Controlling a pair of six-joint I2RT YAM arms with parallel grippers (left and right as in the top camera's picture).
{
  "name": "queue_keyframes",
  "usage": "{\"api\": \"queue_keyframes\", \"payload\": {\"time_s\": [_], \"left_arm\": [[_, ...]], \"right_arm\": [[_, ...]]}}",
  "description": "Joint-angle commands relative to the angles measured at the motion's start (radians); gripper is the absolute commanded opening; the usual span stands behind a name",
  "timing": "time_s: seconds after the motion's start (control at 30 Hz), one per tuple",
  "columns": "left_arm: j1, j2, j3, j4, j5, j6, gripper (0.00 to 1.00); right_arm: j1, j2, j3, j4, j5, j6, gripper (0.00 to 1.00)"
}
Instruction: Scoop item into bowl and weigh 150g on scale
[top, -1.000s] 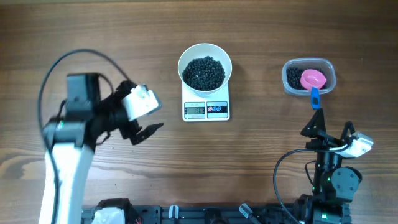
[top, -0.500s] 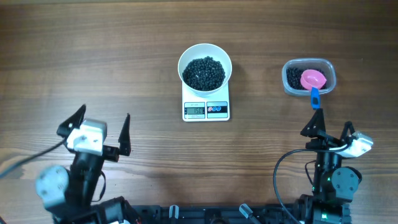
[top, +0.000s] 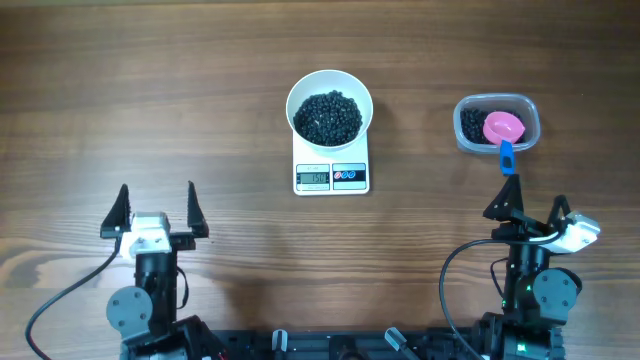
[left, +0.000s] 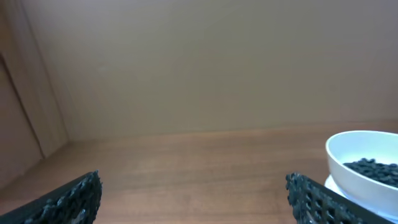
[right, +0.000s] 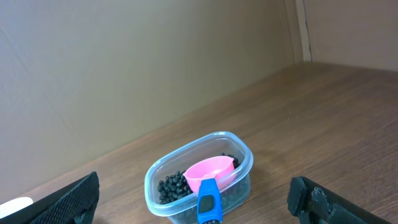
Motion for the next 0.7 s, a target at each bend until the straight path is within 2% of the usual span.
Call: {"api": "queue_keyframes", "payload": {"time_s": [0.0,0.2,0.37,0.67], "left_arm": [[0.003,-0.012,-0.052,0.034,-0.043,-0.013,1.0],[0.003,-0.012,-0.063,0.011,-0.142,-0.013,1.0],[-0.003,-0.012,-0.063,-0.109,-0.142,-0.014,1.0],[-0.021,-0.012,-0.063,-0.113,-0.143,-0.024,1.0]], "right_arm": [[0.004,-0.009,-0.001,0.002,-0.004,0.011,1.0],[0.004,-0.009,-0.001,0.002,-0.004,0.011,1.0],[0.004,-0.009,-0.001,0.002,-0.004,0.011,1.0],[0.004,-0.009,-0.001,0.002,-0.004,0.011,1.0]]}}
